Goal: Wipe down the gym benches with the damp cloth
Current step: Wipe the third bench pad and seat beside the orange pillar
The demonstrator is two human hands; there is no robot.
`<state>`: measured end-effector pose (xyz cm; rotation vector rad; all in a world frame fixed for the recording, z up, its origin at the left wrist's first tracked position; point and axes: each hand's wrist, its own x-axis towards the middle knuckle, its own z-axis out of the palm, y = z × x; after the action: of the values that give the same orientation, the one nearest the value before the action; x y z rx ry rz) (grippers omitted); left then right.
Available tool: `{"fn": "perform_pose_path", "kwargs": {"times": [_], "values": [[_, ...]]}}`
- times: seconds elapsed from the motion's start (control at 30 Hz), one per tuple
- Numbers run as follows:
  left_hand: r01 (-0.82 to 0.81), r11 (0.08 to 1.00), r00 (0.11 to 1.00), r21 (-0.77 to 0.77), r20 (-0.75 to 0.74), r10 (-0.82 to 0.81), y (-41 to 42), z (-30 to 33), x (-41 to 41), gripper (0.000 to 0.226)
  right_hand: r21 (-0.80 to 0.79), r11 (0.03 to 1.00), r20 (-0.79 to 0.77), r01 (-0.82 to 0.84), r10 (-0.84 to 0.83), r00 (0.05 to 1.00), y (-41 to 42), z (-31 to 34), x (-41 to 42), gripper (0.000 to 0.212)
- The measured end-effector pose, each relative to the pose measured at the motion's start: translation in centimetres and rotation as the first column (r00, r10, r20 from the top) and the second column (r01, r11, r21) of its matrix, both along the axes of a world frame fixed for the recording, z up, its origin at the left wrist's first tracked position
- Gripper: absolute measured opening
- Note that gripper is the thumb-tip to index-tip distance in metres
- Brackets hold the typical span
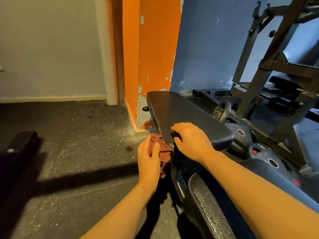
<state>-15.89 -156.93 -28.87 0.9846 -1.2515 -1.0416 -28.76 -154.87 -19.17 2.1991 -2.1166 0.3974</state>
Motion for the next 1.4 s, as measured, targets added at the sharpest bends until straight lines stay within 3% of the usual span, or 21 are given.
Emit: {"fn": "perform_pose_path", "kwargs": {"times": [0.17, 0.3, 0.47, 0.57, 0.73, 0.9, 1.0, 1.2, 1.4], "values": [[-0.027, 0.998, 1.0, 0.05, -0.008, 0.027, -1.3, -2.8, -2.1, 0.042, 0.158, 0.983, 0.054, -0.097, 0.089, 0.995, -7.1, -1.5, -0.4, 0.039], [0.022, 0.993, 0.99, 0.119, -0.141, -0.005, -5.7, -2.6, -2.1, 0.038, 0.034, 0.996, 0.136, -0.083, 0.077, 0.988, -8.2, -3.5, -0.8, 0.041], [0.035, 0.999, 0.983, -0.005, -0.178, -0.036, 0.0, -4.7, -1.7, 0.054, -0.016, 0.995, 0.148, -0.097, 0.098, 0.984, -8.2, -3.9, -1.1, 0.04], [-0.004, 0.999, 0.989, -0.042, -0.149, -0.002, -1.6, -4.8, -2.0, 0.052, -0.023, 0.996, 0.171, -0.084, 0.087, 0.981, -8.1, -4.1, -1.3, 0.04], [-0.012, 0.995, 0.967, 0.095, -0.253, 0.036, -5.5, -2.9, -2.9, 0.041, -0.029, 0.998, 0.195, -0.062, 0.066, 0.979, -8.0, -4.2, -1.2, 0.041], [0.048, 0.999, 0.982, -0.019, -0.182, -0.051, 0.2, -3.7, -1.3, 0.045, -0.023, 0.999, 0.2, -0.045, 0.049, 0.979, -8.0, -4.2, -1.3, 0.041], [0.045, 0.998, 0.988, -0.045, -0.147, -0.051, -0.9, -3.3, -1.1, 0.044, -0.011, 0.999, 0.22, -0.038, 0.039, 0.975, -7.9, -4.1, -1.1, 0.04], [0.037, 0.995, 0.982, 0.091, -0.188, -0.019, -5.4, -1.8, -1.7, 0.038, -0.017, 0.999, 0.212, -0.039, 0.042, 0.976, -7.9, -4.0, -1.0, 0.041], [0.024, 1.0, 0.997, 0.0, -0.071, -0.024, 0.6, -2.0, -1.0, 0.043, -0.01, 0.999, 0.226, -0.036, 0.038, 0.973, -7.6, -3.8, -1.0, 0.04]]}}
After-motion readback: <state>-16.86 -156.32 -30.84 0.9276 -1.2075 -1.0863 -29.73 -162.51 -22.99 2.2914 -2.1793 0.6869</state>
